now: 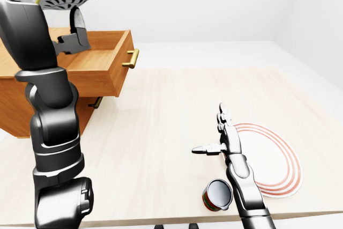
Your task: Put the bowl on top of the cabinet.
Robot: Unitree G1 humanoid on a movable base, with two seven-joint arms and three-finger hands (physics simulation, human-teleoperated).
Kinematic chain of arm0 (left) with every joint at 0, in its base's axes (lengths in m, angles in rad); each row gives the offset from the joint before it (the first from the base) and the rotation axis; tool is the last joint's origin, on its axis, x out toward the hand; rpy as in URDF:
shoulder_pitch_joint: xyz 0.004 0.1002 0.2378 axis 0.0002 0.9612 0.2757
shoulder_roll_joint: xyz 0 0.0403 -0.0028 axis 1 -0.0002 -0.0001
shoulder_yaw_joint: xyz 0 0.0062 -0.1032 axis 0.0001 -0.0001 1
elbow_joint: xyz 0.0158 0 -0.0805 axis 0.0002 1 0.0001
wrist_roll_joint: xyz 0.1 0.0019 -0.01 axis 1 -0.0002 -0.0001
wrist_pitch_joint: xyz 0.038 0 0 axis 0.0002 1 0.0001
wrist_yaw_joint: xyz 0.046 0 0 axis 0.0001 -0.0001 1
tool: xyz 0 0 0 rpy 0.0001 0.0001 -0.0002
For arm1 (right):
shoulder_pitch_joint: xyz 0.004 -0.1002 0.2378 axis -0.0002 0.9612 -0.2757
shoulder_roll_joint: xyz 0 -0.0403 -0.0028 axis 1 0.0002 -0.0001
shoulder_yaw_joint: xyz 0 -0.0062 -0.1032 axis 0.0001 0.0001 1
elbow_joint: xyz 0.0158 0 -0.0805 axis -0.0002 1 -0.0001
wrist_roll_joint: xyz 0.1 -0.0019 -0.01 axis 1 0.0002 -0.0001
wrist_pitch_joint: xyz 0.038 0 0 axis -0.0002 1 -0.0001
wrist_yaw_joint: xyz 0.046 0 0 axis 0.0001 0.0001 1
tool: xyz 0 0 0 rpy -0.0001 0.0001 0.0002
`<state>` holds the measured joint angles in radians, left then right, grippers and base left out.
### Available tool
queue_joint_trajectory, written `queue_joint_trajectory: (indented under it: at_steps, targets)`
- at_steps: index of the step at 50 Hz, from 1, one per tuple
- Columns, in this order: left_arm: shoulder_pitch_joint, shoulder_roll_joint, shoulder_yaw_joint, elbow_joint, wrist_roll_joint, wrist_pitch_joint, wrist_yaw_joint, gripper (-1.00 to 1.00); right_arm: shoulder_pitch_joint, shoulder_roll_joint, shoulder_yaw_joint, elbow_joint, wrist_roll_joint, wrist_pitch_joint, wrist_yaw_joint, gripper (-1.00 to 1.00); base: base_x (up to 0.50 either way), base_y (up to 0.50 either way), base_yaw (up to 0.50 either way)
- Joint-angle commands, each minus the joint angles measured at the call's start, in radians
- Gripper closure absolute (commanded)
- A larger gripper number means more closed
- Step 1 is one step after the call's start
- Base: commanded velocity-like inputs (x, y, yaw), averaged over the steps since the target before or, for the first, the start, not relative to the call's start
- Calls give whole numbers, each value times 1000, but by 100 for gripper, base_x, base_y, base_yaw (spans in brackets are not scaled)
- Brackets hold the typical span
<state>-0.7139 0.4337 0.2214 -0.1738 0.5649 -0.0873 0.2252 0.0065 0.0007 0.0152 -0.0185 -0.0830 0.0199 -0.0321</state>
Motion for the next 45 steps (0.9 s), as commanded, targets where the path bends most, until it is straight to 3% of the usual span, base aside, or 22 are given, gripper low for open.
queue_joint_trajectory:
  at_steps: [1, 15, 30, 39, 45]
  targets:
    - [-141, 147, 31, 385, 28, 0, 173, 92, 3, 0, 0, -5, 1, 2, 1, -100, 0, 0, 0]
    - [-221, 274, 39, 653, 50, 0, 298, 92, -3, -2, -4, 10, 3, -6, 2, -100, 0, 0, 0]
    - [-319, 421, 18, 1009, 82, 0, 298, 92, -4, -1, -3, 13, 3, -7, 0, -100, 0, 0, 0]
    - [-329, 472, 11, 1111, 99, 0, 298, 92, 0, -1, -5, 4, 4, -3, 0, -100, 0, 0, 0]
    - [-363, 496, -23, 1269, 150, 0, 298, 92, 5, -2, -8, -9, 7, 2, 2, -100, 0, 0, 0]
